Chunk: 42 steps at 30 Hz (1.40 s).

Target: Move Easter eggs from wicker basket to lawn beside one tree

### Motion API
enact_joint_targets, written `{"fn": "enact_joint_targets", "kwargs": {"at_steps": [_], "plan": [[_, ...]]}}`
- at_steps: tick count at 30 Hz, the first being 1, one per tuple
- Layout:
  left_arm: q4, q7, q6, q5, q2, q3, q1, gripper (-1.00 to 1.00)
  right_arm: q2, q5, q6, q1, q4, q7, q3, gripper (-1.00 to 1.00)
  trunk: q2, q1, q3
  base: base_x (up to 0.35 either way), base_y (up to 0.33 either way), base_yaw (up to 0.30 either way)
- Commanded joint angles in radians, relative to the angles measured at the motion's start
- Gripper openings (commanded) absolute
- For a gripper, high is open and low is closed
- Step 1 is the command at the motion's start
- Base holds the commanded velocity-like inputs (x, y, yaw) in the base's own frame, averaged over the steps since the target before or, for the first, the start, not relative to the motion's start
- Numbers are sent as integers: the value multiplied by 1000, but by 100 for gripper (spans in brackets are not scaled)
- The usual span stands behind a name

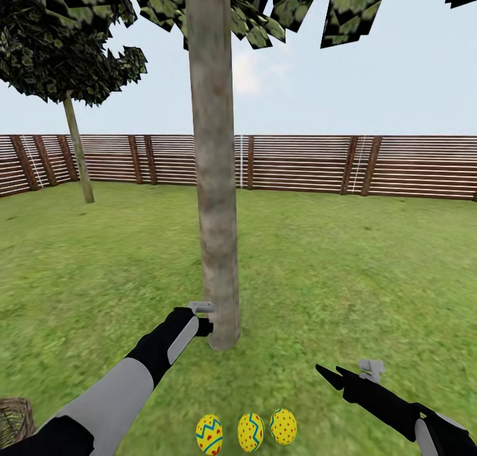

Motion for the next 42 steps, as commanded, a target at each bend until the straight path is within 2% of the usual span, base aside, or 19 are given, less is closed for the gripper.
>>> {"fn": "enact_joint_targets", "kwargs": {"at_steps": [1,22,30,37,39,42], "plan": [[-1,9,2,10,1,-4,-1,100,0,-6,7,-1,0,1,-1,100,6,-4,2,0,0,0],[0,10,2,12,3,-3,-1,100,-5,-7,4,-2,27,3,-9,100,153,-84,68,0,0,0],[0,6,-11,13,7,-2,1,100,-6,-8,-26,-2,32,3,-19,100,209,-115,93,0,0,0],[22,0,-74,13,10,-4,12,100,-7,-7,-56,0,97,2,-21,100,258,-142,115,0,0,0],[49,0,-98,12,11,-4,14,100,-7,-6,-80,2,122,1,-21,100,272,-149,121,0,0,0],[138,-11,-176,12,12,-5,17,100,-6,-5,-115,9,164,-30,-21,100,293,-161,130,0,0,0]]}}
